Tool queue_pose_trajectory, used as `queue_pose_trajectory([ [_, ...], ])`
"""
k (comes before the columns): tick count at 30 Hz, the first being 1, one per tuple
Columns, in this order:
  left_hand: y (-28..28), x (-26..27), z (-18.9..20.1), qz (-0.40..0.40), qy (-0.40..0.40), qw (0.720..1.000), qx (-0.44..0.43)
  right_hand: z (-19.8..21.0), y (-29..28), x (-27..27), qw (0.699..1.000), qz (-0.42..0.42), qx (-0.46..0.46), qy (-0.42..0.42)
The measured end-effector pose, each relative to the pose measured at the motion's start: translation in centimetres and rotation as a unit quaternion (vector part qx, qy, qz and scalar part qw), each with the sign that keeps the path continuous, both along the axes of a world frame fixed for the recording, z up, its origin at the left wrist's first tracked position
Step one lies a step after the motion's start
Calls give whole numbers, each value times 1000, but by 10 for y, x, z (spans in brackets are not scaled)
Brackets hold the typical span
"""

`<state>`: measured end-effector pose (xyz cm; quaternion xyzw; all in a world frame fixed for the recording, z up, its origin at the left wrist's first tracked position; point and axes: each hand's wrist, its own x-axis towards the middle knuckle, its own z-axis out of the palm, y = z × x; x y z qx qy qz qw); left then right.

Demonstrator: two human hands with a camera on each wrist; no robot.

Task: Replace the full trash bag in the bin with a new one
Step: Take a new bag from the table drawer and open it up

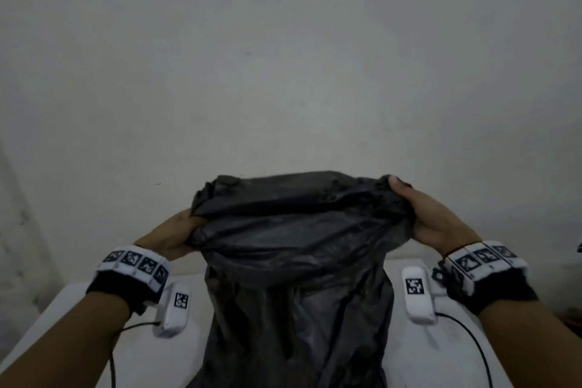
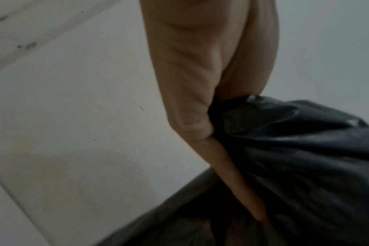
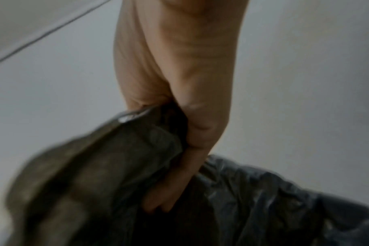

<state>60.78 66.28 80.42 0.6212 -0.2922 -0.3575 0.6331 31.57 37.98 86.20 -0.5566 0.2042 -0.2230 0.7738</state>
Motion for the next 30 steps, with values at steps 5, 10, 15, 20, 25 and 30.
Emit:
queue_pose_trajectory([
  [5, -19, 4, 54, 14, 103, 985, -140, 28, -5, -3, 997, -51, -20, -56],
  [10, -21, -7, 92, -171, -9, 984, -48, 43, -24, -31, 977, -167, 18, -134],
  [15, -25, -24, 64, -170, 42, 984, -26, 20, -22, -62, 963, -234, 41, -127],
  [20, -44, -48, 20, -153, 147, 977, 20, -19, -2, -100, 965, -263, -22, 9],
  [25, -61, -77, -5, -201, 166, 958, 123, -42, 11, -155, 906, -197, -336, 164],
  [30, -121, -133, -27, -101, 266, 953, 102, -69, 16, -215, 851, -32, -407, 330],
])
